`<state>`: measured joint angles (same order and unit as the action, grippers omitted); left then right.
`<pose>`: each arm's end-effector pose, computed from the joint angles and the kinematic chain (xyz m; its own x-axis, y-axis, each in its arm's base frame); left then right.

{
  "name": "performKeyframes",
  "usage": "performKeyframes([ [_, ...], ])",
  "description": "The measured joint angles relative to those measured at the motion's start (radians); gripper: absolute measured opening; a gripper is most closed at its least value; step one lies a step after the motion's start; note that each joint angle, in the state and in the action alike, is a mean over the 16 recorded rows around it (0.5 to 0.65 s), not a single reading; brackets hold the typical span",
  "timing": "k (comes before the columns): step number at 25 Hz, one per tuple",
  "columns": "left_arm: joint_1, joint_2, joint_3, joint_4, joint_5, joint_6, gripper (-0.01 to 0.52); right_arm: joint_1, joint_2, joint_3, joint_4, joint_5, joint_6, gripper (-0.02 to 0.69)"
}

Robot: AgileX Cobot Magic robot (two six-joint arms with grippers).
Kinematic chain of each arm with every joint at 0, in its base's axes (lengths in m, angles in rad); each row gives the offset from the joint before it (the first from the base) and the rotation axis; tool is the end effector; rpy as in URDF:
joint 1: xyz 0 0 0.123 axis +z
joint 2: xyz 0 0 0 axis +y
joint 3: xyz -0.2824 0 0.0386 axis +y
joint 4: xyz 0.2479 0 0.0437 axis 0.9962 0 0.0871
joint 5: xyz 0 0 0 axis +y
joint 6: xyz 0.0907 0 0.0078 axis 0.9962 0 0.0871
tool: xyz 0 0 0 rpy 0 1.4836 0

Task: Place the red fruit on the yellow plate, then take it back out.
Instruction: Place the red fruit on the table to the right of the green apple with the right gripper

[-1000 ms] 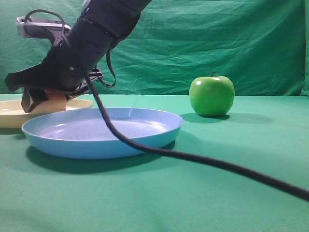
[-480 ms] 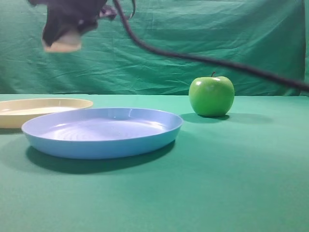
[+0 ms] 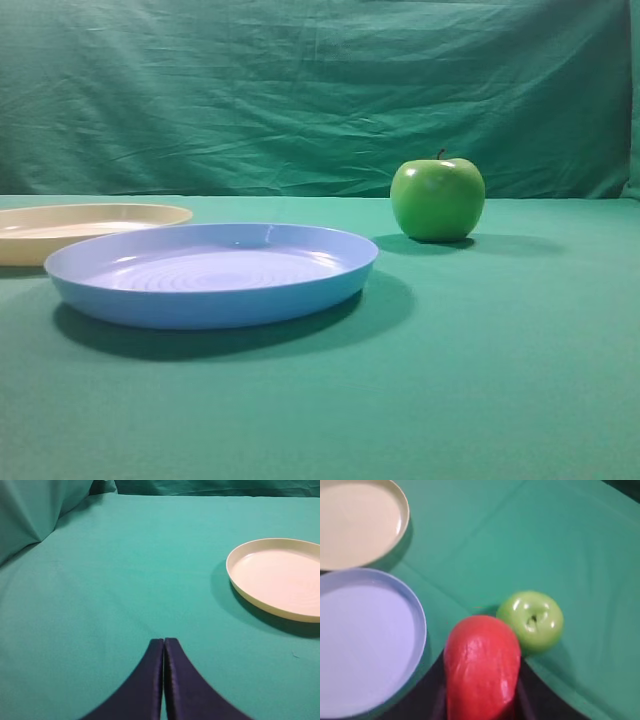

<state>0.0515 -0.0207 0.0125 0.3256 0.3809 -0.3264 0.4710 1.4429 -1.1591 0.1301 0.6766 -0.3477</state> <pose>0.0509 0.0135 0.1775 -0.2599 -0.0359 -0.9650 -0.1716 0.9851 0.0095 0.2737 0.1477 0.3112 -0.5385 -0.5467 -0.6412 -0.6497 0.7539 -0.0971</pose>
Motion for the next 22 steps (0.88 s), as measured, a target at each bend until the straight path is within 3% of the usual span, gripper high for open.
performKeyframes([
  [7,0.0,0.0,0.0,0.0,0.0,0.0,0.0,-0.104,-0.159,0.381,0.0,-0.152,0.029,0.204],
  [14,0.0,0.0,0.0,0.0,0.0,0.0,0.0,-0.169,-0.163,0.604,0.0,-0.334,0.048,0.222],
  [22,0.0,0.0,0.0,0.0,0.0,0.0,0.0,-0.18,-0.088,0.686,0.0,-0.527,0.048,0.405],
])
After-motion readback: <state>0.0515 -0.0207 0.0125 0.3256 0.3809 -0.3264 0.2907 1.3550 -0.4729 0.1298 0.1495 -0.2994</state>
